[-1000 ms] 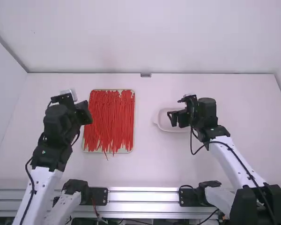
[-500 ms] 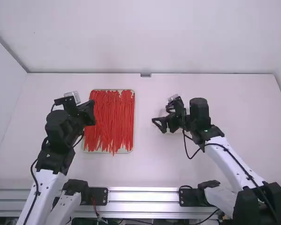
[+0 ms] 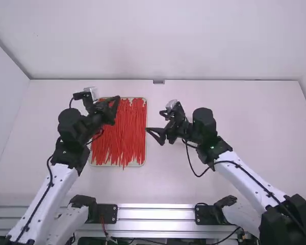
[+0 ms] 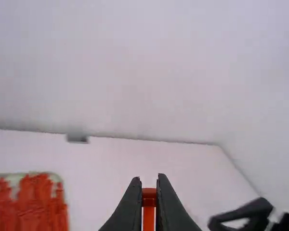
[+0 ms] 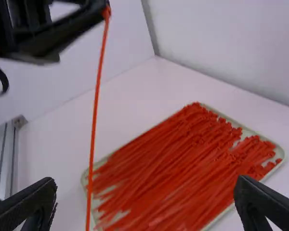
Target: Fasten the cable tie
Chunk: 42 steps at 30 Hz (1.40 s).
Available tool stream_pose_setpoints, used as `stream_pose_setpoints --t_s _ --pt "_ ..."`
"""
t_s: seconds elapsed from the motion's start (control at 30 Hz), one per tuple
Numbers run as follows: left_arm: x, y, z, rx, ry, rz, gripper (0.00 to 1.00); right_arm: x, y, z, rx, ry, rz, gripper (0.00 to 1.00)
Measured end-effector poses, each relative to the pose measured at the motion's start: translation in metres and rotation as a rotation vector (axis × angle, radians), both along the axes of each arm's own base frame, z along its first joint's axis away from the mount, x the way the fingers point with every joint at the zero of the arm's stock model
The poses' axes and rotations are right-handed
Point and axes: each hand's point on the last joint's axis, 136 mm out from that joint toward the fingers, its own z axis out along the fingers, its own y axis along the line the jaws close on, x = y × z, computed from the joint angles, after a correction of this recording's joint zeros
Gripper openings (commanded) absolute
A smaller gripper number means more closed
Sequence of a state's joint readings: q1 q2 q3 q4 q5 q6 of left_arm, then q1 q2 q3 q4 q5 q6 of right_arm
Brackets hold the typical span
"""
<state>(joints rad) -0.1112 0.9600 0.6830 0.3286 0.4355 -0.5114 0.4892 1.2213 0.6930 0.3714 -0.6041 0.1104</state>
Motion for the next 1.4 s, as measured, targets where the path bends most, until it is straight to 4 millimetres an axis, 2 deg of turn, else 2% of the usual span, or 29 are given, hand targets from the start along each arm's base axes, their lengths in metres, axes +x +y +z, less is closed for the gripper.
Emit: stream_pose_setpoints --t_s 0.23,0.37,0.5,0.63,0.73,0.87,1.03,1.17,1.3,1.4 --pt "0.003 -0.040 -0.004 -0.047 -0.001 -0.149 0.02 0.012 -0.001 0.019 0.095 0.027 -0.085 0.98" --pt "0.002 -0.054 -0.002 -0.067 -0.011 -0.192 0.02 0.018 -0.004 0.023 0.128 0.056 -0.127 0.98" --pt "0.000 -0.061 0.002 -0.080 -0.024 -0.208 0.02 0.022 -0.002 0.027 0.159 0.053 -0.140 0.99" --pt "-0.001 -0.065 0.003 -0.092 -0.020 -0.205 0.02 0.023 0.009 0.023 0.175 0.061 -0.125 1.00" --pt "0.000 -0.065 0.003 -0.095 -0.018 -0.193 0.02 0.021 0.021 0.019 0.183 0.060 -0.099 0.97" --pt "0.001 -0.064 0.003 -0.095 -0.018 -0.186 0.02 0.022 0.028 0.014 0.185 0.064 -0.088 0.83" --pt "0.003 -0.062 0.003 -0.096 -0.019 -0.167 0.02 0.023 0.028 0.012 0.182 0.066 -0.091 0.59" --pt "0.004 -0.061 0.005 -0.110 -0.019 -0.160 0.02 0.023 0.028 0.012 0.182 0.068 -0.091 0.47" --pt "0.004 -0.061 0.007 -0.118 -0.023 -0.162 0.02 0.023 0.028 0.012 0.183 0.069 -0.091 0.24" --pt "0.003 -0.062 0.007 -0.118 -0.025 -0.163 0.02 0.023 0.028 0.013 0.183 0.065 -0.092 0.12"
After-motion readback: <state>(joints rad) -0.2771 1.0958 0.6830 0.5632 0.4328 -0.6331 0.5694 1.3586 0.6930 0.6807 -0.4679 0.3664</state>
